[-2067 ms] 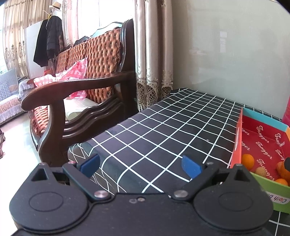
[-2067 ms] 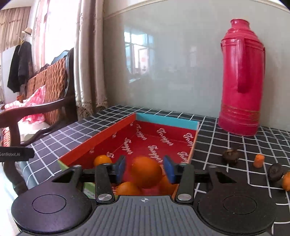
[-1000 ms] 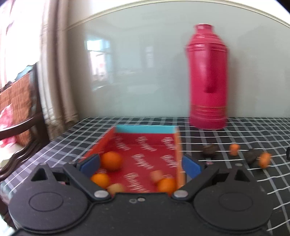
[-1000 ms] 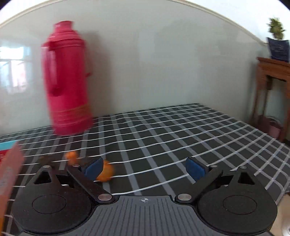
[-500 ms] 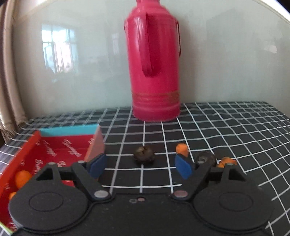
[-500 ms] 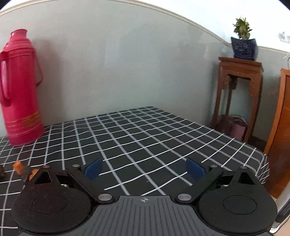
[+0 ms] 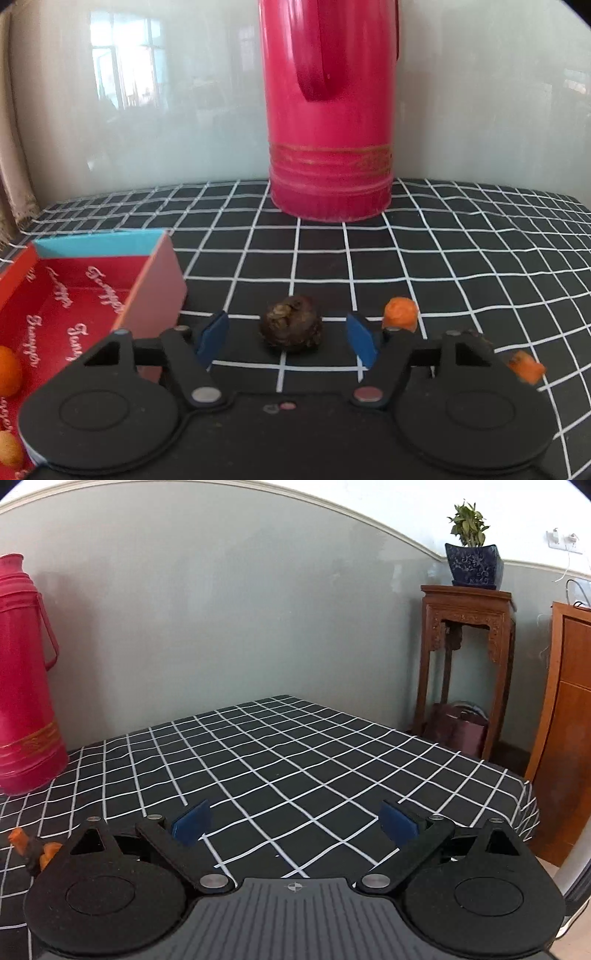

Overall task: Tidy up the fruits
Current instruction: 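Reach the left gripper to a dark brown round fruit and grasp it, then carry the dark fruit into the red box and open the left gripper, then grasp the large orange carrot chunk with the right gripper, then carry the carrot chunk into the red box and open the right gripper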

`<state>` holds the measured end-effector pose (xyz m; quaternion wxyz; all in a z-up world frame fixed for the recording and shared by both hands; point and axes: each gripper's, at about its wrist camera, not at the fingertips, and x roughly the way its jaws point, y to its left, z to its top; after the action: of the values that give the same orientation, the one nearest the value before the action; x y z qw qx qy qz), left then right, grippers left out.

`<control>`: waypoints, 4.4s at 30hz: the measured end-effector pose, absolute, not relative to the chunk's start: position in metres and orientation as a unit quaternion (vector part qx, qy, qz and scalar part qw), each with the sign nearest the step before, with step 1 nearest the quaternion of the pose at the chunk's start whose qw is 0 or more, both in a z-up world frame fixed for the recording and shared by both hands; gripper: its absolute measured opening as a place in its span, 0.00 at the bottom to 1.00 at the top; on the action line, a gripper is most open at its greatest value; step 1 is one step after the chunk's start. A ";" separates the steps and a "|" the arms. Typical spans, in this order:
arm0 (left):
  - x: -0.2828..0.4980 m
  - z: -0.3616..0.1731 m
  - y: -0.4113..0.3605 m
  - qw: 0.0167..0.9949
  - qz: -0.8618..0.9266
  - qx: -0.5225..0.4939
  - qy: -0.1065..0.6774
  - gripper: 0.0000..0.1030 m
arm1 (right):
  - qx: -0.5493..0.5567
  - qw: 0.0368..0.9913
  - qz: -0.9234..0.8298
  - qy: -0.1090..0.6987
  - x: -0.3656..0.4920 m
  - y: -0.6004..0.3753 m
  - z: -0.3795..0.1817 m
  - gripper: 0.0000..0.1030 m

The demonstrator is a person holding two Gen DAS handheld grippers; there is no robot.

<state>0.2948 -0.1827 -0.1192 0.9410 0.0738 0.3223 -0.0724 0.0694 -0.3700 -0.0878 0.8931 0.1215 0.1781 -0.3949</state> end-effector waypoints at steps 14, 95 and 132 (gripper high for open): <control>0.291 -0.126 -0.183 0.943 -0.078 0.084 0.311 0.28 | 0.131 0.901 -0.373 0.178 0.073 -0.366 -0.087 0.95; 0.170 -0.054 0.069 0.952 0.176 0.020 0.251 0.83 | 0.087 0.950 -0.096 0.284 0.181 -0.279 -0.120 0.36; 0.141 -0.056 0.140 0.932 0.246 -0.015 0.267 0.85 | 0.033 0.970 0.160 0.180 0.136 -0.116 -0.077 0.92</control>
<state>0.1411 0.1398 -0.0556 0.9316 -0.0155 0.2674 0.2458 0.1358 -0.1164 -0.0772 0.9700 0.0332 0.1802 0.1598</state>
